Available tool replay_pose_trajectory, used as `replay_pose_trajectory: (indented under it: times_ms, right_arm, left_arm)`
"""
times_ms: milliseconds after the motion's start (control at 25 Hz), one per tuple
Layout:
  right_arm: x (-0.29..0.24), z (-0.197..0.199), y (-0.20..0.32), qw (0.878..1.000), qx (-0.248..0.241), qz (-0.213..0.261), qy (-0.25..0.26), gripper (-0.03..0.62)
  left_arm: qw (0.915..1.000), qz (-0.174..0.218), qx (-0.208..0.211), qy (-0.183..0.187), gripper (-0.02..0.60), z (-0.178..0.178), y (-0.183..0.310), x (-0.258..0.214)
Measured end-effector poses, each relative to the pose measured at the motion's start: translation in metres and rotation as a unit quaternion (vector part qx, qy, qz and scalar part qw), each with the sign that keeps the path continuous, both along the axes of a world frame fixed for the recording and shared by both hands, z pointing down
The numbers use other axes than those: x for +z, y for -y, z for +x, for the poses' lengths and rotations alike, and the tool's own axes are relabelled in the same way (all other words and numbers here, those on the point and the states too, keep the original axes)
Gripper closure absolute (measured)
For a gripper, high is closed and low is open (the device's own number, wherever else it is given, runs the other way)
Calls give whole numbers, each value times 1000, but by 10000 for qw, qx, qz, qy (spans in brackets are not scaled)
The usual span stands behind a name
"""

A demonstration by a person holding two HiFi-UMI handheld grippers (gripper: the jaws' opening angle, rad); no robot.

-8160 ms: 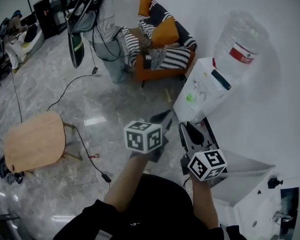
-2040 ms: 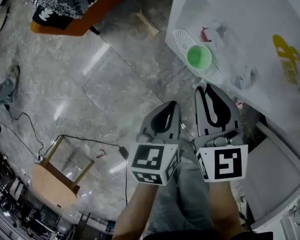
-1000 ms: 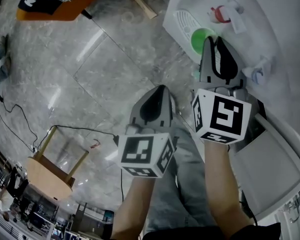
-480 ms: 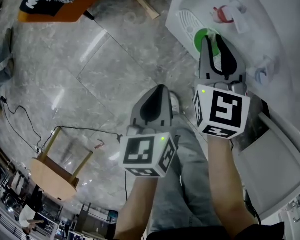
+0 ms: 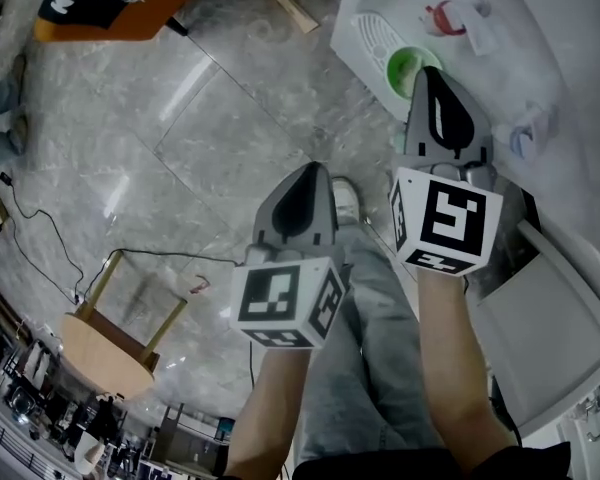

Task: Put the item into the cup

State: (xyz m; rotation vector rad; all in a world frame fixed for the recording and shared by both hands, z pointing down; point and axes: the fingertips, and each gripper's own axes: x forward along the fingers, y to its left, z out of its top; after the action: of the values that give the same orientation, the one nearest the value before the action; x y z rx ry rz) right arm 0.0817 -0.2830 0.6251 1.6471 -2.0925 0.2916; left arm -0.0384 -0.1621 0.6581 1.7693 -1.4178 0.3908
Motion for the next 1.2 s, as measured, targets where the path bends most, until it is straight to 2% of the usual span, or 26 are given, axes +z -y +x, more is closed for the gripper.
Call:
replay_pose_trajectory:
  times_ms: [320,640,800,960,1200]
  right_arm:
    - [-20,-10,-13,9998,-131,-11,170,583]
    - [-55,-14,-51,9980,-588,-214,28,583]
    - [-95,-11,-69,9970,-733,-250,73,583]
    - [-148,-14,-81,9952,-969,-73,144,583]
    - [-230,-18,-100,9926,-1178,176,251,583]
  left_arm:
    - [9997,173,-35,182,568,-10,3,-31]
    - [9991,291,-81,283,568,-15,-9,-78]
    - [9990,329,-33,315,568,-9,-16,-113]
    - [9976,513,160,443,568,-9,-14,-152]
    - [9940,948,177,507,568,-15,-15,-241]
